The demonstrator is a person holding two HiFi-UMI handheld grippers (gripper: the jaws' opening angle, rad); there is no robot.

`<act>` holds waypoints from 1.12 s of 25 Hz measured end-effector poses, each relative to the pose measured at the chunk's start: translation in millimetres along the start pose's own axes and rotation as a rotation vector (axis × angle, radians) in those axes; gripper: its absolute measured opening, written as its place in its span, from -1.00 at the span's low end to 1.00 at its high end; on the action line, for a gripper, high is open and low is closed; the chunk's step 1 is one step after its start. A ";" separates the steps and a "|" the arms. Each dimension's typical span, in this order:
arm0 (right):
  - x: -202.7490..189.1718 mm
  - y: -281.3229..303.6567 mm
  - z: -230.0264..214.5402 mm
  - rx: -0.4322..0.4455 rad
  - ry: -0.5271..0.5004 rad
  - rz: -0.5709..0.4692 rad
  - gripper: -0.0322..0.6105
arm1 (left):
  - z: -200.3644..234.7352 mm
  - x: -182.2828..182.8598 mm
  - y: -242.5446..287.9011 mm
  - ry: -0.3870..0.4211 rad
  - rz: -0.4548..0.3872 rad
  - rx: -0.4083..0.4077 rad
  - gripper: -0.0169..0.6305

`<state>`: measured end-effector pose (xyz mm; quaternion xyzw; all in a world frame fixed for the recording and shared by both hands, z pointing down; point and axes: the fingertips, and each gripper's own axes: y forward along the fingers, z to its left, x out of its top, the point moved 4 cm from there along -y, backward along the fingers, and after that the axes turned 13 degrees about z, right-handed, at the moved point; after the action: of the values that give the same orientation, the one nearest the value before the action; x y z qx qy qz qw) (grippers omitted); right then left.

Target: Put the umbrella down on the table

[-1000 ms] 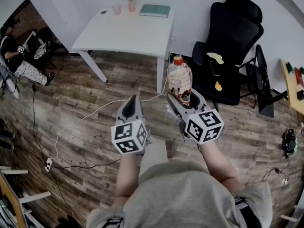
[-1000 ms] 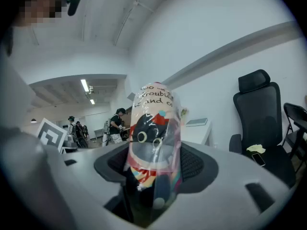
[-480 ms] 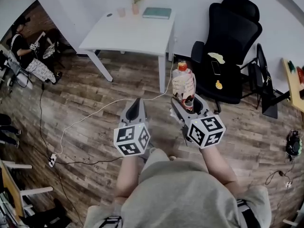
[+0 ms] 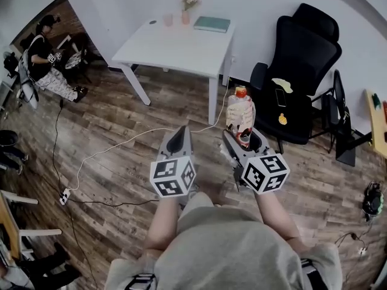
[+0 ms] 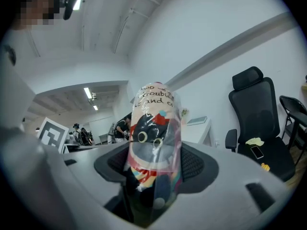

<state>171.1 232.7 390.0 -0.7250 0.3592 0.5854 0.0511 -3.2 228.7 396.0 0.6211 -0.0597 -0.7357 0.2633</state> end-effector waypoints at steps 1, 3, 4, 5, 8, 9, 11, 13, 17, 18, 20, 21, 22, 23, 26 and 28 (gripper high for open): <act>1.1 -0.2 -0.3 0.004 -0.002 -0.002 -0.08 | -1.0 1.2 0.3 0.003 -0.002 0.003 -0.92; 0.9 -3.0 -1.6 0.005 -0.014 -0.001 -0.08 | -4.6 1.0 -0.4 0.005 -0.004 0.010 -0.92; 0.0 -5.4 -2.1 0.006 -0.018 0.001 -0.08 | -6.5 -0.3 -1.5 0.004 -0.004 0.013 -0.92; -1.0 -7.7 -2.6 0.007 -0.021 0.002 -0.08 | -8.2 -1.8 -2.8 0.001 -0.005 0.016 -0.92; -3.6 -10.2 -4.4 0.014 -0.018 0.005 -0.08 | -10.3 -5.4 -6.6 -0.009 -0.010 0.024 -0.92; -4.1 -9.6 -5.0 0.021 -0.011 0.005 -0.08 | -10.0 -5.8 -7.4 -0.011 -0.011 0.028 -0.92; -4.2 -7.2 -5.7 0.028 -0.004 0.003 -0.08 | -8.0 -6.0 -8.1 -0.012 -0.013 0.036 -0.92; -3.4 -4.3 -6.0 0.028 -0.010 0.004 -0.08 | -5.5 -5.8 -7.1 -0.015 -0.013 0.044 -0.92; 0.9 6.0 -10.1 0.035 -0.008 0.005 -0.08 | -0.1 -0.5 1.4 -0.018 -0.017 0.053 -0.92; 2.3 9.9 -11.7 0.035 -0.007 0.006 -0.08 | 1.9 1.8 4.8 -0.017 -0.019 0.055 -0.92; 4.9 18.5 -14.9 0.034 -0.007 0.009 -0.08 | 7.1 6.6 13.2 -0.010 -0.020 0.060 -0.92; 6.4 23.3 -17.0 0.032 -0.007 0.010 -0.08 | 9.9 8.9 18.4 -0.007 -0.018 0.061 -0.92; 8.1 28.7 -19.8 0.029 -0.006 0.010 -0.08 | 12.7 11.3 24.4 -0.003 -0.016 0.060 -0.92; 10.5 34.6 -23.2 0.026 -0.004 0.011 -0.08 | 15.6 13.9 30.9 0.000 -0.015 0.059 -0.92; 20.2 55.1 -33.1 0.017 -0.003 0.011 -0.08 | 26.7 23.1 50.8 0.005 -0.012 0.057 -0.92; 27.5 70.3 -37.7 0.011 -0.014 0.010 -0.08 | 37.3 29.8 63.8 0.003 -0.011 0.057 -0.92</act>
<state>162.5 149.6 401.7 -0.7189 0.3657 0.5886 0.0545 -21.2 151.5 404.5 0.6297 -0.0769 -0.7344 0.2414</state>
